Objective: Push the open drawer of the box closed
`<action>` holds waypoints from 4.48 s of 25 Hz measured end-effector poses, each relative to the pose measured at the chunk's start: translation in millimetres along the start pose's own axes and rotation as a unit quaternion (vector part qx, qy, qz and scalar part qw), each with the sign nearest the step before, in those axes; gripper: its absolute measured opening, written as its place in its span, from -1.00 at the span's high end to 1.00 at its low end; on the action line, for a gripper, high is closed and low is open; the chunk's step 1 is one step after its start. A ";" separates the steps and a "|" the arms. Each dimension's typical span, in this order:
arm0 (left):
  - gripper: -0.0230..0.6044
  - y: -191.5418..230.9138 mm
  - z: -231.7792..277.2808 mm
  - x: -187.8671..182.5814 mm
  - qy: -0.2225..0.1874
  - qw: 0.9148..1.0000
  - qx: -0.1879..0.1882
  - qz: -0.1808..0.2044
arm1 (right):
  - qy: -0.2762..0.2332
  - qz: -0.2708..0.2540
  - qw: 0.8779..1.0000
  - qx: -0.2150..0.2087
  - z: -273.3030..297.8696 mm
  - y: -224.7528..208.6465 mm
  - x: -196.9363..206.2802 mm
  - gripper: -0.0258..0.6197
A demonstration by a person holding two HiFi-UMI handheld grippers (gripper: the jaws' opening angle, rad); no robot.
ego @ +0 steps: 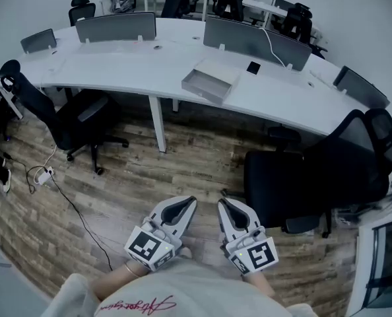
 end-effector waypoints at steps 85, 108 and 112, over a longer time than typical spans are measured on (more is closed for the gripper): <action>0.87 343.3 254.2 -20.0 0.013 0.999 -0.039 -0.013 | 0.142 0.170 0.970 0.099 381.8 -274.9 182.6 0.74; 0.87 373.5 226.5 -31.0 0.017 0.994 -0.107 0.017 | 0.186 0.362 0.889 0.208 414.9 -333.2 259.3 0.68; 0.87 372.0 228.5 -29.5 0.017 0.994 -0.103 0.016 | 0.196 0.354 0.890 0.208 414.6 -332.5 259.5 0.68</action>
Point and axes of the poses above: the fingertips, and each gripper's own axes: z forward along the fingers, y to its left, x out of its underside, the point moved 1 cm from there along -z, backward along the fingers, and after that the axes turned 7 degrees about -y, right-handed, at the moved point
